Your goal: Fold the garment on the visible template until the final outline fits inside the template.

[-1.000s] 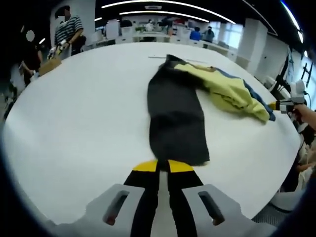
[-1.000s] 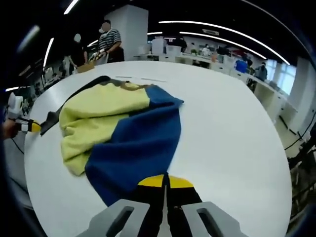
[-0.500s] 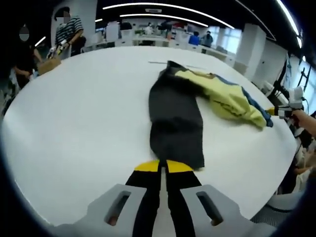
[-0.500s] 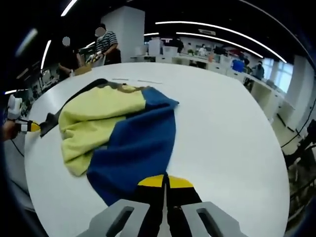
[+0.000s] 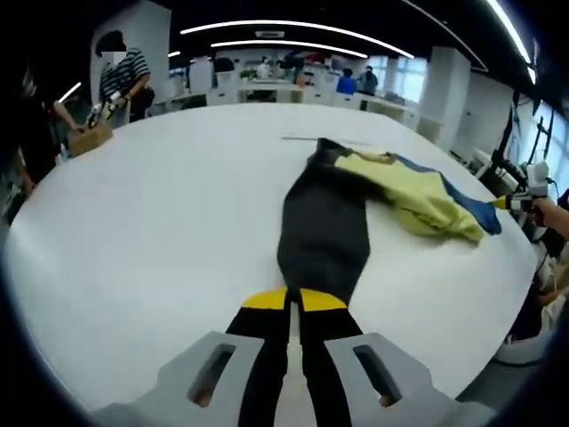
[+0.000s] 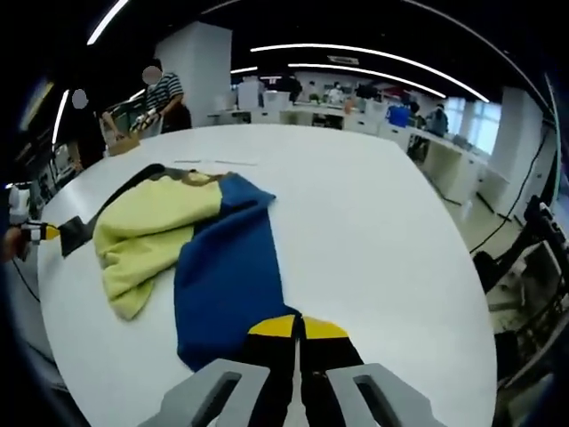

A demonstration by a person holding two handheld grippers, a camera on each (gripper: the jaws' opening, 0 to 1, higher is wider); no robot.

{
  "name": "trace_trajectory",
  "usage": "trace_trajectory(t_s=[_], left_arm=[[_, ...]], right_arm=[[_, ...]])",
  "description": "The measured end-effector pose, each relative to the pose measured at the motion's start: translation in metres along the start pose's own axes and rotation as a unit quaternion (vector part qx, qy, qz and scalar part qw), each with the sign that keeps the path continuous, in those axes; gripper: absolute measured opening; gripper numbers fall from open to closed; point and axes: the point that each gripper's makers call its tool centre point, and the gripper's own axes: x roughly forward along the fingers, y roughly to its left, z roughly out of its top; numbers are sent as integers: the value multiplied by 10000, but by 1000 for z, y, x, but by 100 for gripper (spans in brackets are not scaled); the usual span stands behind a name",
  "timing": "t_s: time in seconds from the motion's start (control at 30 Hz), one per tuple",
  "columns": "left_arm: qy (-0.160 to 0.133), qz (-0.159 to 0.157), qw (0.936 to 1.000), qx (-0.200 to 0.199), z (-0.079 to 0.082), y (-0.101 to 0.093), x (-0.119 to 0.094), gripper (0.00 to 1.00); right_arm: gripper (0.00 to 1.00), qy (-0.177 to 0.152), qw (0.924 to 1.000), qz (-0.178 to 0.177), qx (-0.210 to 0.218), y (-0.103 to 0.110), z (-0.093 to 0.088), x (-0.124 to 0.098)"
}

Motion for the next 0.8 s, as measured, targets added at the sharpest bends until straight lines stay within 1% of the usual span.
trace_trajectory(t_s=[0.07,0.1,0.13,0.17,0.2,0.3,0.37,0.47,0.5,0.63,0.7,0.73,0.77,0.8], left_arm=[[-1,-11,10000,48,2,7,0,0],[1,-67,10000,-35,3,9,1,0],[-56,-169,9994,-288,6,9,1,0],[-107,-245,9990,-363,8,9,1,0],[-147,-234,9989,-368,11,14,1,0],[-101,-135,9993,-325,13,25,-1,0],[-89,-34,9996,-250,13,40,-1,0],[-123,96,9998,-154,17,55,-3,0],[-127,117,9997,-170,18,61,-4,0],[-205,154,9993,-281,21,70,-6,0],[-243,135,9993,-262,22,73,-5,0],[-262,75,9981,-546,22,74,-4,0],[-289,28,9978,-598,22,76,-3,0],[-292,67,9980,-553,22,80,-3,0]], right_arm=[[0,34,10000,-41,-26,-3,-2,-2],[0,35,10000,-54,-27,-5,-3,-3],[0,48,10000,-81,14,-8,-3,-5],[0,73,9999,-95,41,-9,-4,-6],[0,84,9999,-122,55,-12,-5,-8],[0,131,9997,-208,63,-19,-8,-12],[0,150,9995,-271,60,-24,-9,-15],[0,179,9992,-355,90,-31,-12,-18],[0,195,9990,-398,103,-34,-13,-19],[0,229,9984,-499,125,-43,-15,-22],[0,249,9980,-557,165,-47,-17,-23],[0,271,9978,-581,171,-50,-18,-23],[0,284,9976,-599,178,-51,-19,-24],[0,290,9975,-615,188,-54,-19,-24]])
